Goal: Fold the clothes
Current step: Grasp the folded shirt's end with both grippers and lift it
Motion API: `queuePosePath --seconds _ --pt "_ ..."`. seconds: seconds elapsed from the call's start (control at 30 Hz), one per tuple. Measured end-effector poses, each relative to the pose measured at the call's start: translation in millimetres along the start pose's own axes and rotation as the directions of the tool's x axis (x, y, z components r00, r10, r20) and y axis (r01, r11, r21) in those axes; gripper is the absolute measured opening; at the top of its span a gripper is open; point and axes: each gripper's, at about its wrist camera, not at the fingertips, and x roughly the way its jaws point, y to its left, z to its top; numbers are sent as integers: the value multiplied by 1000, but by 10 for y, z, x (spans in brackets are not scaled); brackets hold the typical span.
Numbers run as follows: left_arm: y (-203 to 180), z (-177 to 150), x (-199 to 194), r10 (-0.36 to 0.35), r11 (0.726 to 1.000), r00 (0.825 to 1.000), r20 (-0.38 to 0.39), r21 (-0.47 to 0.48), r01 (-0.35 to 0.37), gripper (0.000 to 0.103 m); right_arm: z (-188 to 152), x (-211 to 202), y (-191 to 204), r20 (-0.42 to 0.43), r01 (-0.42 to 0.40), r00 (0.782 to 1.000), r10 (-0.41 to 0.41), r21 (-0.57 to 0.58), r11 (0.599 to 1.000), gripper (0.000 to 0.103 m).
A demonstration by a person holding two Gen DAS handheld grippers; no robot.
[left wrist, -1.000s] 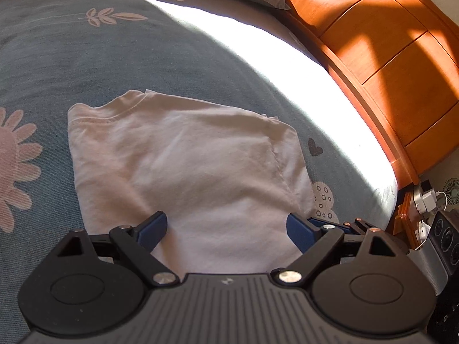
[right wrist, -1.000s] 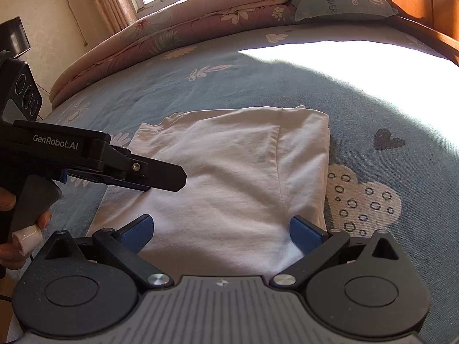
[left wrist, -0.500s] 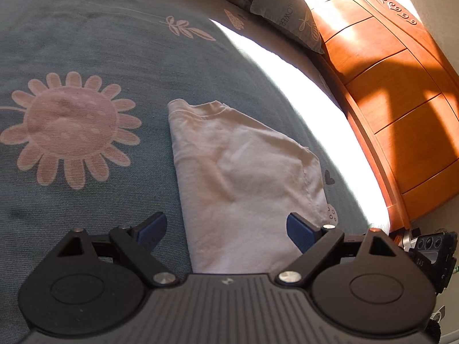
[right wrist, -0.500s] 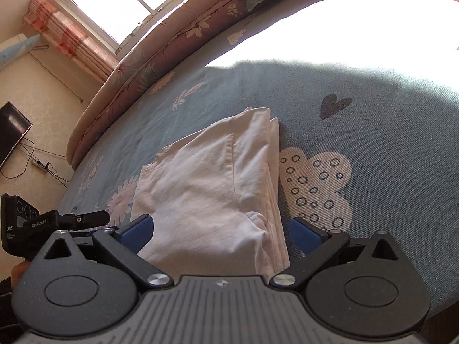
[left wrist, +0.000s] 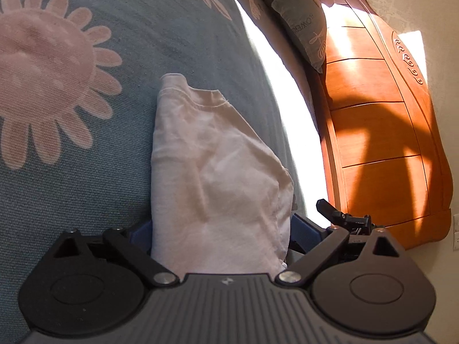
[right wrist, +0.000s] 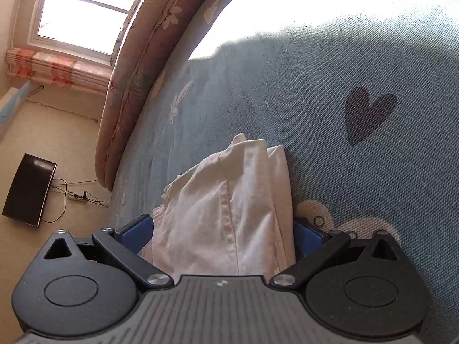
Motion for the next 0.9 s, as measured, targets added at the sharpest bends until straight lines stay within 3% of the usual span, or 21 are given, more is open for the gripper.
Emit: queuePosePath --seconds 0.17,0.33,0.5,0.6,0.73,0.9 --pt "84 -135 -101 -43 999 999 -18 -31 43 96 -93 -8 42 -36 -4 999 3 -34 999 103" --pt "183 -228 -198 -99 995 994 -34 -29 98 96 -440 -217 -77 -120 -105 987 103 -10 994 103" --pt "70 36 -54 -79 997 997 11 -4 79 98 -284 -110 -40 -74 -120 990 118 -29 992 103" --pt "22 24 -32 -69 998 998 -2 8 69 101 -180 -7 -37 -49 -118 992 116 -36 992 103" --pt "95 -193 -107 -88 996 995 -44 0 88 101 -311 -57 5 -100 -103 990 99 -35 994 103" --pt "92 -118 -30 -87 996 996 1 -27 87 101 -514 -144 -53 -83 -172 982 167 -48 984 103"
